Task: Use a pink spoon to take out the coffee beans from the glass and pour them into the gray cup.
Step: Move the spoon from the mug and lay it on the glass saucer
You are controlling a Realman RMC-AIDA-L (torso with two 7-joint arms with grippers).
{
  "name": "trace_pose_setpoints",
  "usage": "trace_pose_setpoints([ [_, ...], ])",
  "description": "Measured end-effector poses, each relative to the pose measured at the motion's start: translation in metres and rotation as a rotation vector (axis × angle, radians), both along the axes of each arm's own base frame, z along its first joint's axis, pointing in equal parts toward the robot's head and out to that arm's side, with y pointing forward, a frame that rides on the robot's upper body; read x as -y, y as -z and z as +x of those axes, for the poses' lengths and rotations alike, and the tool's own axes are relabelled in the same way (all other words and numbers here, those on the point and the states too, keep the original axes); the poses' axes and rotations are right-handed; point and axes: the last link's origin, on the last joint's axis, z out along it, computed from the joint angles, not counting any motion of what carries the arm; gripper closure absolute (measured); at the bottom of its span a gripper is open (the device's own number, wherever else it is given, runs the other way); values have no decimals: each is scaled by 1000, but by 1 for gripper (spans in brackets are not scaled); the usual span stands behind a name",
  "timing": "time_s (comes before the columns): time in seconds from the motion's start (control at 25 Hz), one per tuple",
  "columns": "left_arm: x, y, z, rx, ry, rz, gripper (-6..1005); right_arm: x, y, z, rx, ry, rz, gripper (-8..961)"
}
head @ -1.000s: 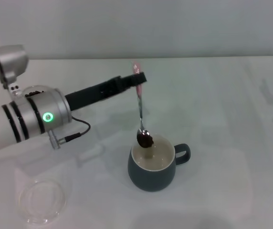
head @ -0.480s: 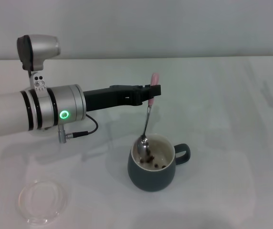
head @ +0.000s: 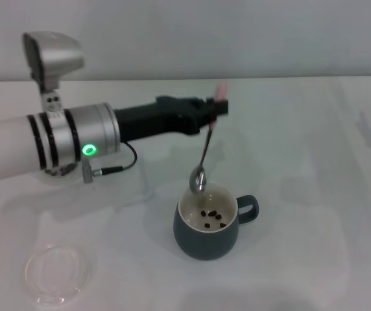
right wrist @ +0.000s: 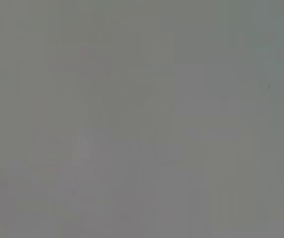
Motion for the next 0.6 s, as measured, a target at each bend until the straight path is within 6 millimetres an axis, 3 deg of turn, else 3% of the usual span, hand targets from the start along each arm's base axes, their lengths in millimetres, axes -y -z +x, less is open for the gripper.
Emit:
trace_pose_setpoints([
  [0.28, 4, -38, -22, 246, -88, 182, 868, -2, -2, 0, 8, -3, 1, 79],
  [0.4, 13, -54, -45, 352, -176, 252, 868, -3, -3, -1, 12, -6, 1, 79],
  [0.6, 45, -73, -93, 494, -328, 336, 867, -3, -4, 0, 25, -3, 1, 79],
])
